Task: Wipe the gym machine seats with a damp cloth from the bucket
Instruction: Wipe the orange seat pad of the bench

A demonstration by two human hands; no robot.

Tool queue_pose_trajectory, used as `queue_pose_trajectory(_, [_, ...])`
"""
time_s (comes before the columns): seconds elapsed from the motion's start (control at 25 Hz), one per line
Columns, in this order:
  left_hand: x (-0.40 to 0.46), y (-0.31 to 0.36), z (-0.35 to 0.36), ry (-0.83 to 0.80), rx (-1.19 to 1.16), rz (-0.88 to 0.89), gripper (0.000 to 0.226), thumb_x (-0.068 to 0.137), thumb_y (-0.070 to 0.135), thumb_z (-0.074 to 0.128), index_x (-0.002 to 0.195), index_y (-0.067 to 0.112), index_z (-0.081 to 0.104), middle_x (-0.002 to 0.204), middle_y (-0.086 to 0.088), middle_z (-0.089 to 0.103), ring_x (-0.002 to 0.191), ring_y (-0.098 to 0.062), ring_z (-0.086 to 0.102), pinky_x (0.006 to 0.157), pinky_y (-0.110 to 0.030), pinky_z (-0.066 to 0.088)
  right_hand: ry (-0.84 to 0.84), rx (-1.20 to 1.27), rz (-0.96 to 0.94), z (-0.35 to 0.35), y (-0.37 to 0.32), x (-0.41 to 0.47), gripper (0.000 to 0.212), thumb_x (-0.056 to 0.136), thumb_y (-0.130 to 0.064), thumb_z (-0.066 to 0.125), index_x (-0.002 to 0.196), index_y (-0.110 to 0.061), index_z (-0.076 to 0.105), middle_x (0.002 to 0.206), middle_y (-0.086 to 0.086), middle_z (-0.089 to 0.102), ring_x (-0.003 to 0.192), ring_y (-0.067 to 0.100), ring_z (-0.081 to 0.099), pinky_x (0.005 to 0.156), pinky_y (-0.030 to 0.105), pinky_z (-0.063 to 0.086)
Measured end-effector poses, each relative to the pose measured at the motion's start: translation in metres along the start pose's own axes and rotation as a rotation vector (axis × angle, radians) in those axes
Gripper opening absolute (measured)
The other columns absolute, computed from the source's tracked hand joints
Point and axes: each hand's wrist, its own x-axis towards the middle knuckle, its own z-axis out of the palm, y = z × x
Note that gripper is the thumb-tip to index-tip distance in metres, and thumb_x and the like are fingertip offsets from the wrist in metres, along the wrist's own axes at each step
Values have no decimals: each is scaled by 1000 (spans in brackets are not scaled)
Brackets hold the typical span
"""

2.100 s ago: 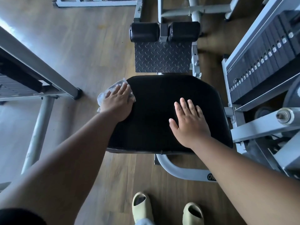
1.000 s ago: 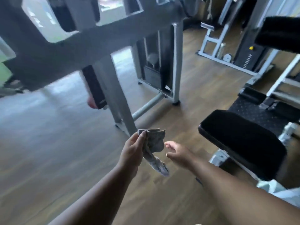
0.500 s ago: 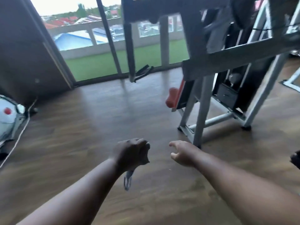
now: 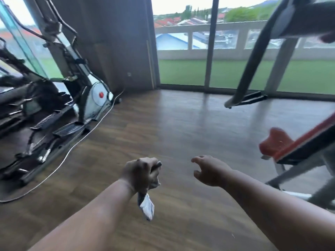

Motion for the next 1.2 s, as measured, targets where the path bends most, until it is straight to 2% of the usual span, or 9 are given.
queue_pose_trajectory(0.08, [24, -25, 1, 28, 50, -27, 29, 83, 56, 50, 90, 30, 62, 83, 7, 72, 76, -21, 70, 57, -27, 46, -12, -10, -48, -3, -9, 51, 51, 90, -37, 51, 139, -25, 47, 139, 4, 54, 126, 28, 50, 97, 35, 46])
queue_pose_trajectory(0.28, [124, -108, 24, -9, 77, 9, 28, 84, 53, 51, 89, 28, 63, 81, 3, 71, 77, -24, 70, 57, -27, 41, 13, -47, -87, -11, -26, 191, 50, 90, -38, 50, 139, -26, 47, 140, 1, 53, 127, 26, 49, 99, 36, 46])
queue_pose_trajectory(0.48, [263, -194, 46, -92, 46, 115, 26, 88, 51, 54, 96, 28, 63, 92, 3, 72, 88, -24, 69, 65, -29, 46, 56, -49, 36, -33, -18, 317, 44, 89, -35, 49, 129, -18, 52, 136, 4, 56, 126, 24, 49, 103, 31, 41])
queue_pose_trajectory(0.6, [347, -218, 61, -125, 41, 178, 30, 90, 54, 49, 100, 28, 62, 96, 4, 70, 90, -23, 68, 68, -30, 49, 68, -8, 121, -48, 2, 378, 47, 88, -34, 50, 132, -18, 51, 137, 4, 54, 128, 25, 46, 106, 33, 39])
queue_pose_trajectory(0.8, [497, -230, 113, -152, 33, 234, 34, 91, 55, 46, 101, 28, 62, 96, 5, 70, 90, -23, 67, 69, -30, 48, 83, 17, 212, -75, 75, 489, 52, 87, -35, 51, 136, -19, 49, 139, 4, 52, 131, 24, 44, 108, 34, 37])
queue_pose_trajectory(1.0, [648, -224, 173, -142, 20, 257, 33, 90, 55, 47, 99, 27, 63, 96, 4, 71, 89, -26, 67, 69, -32, 49, 107, -30, 207, -119, 174, 623, 49, 86, -36, 53, 132, -18, 52, 137, 5, 54, 129, 24, 46, 106, 32, 39])
queue_pose_trajectory(1.2, [778, -200, 207, -191, 33, 310, 32, 92, 54, 47, 99, 26, 62, 98, 3, 71, 89, -26, 67, 63, -29, 37, 102, -31, 280, -172, 257, 713, 52, 86, -37, 53, 135, -19, 51, 138, 4, 54, 128, 24, 48, 103, 31, 40])
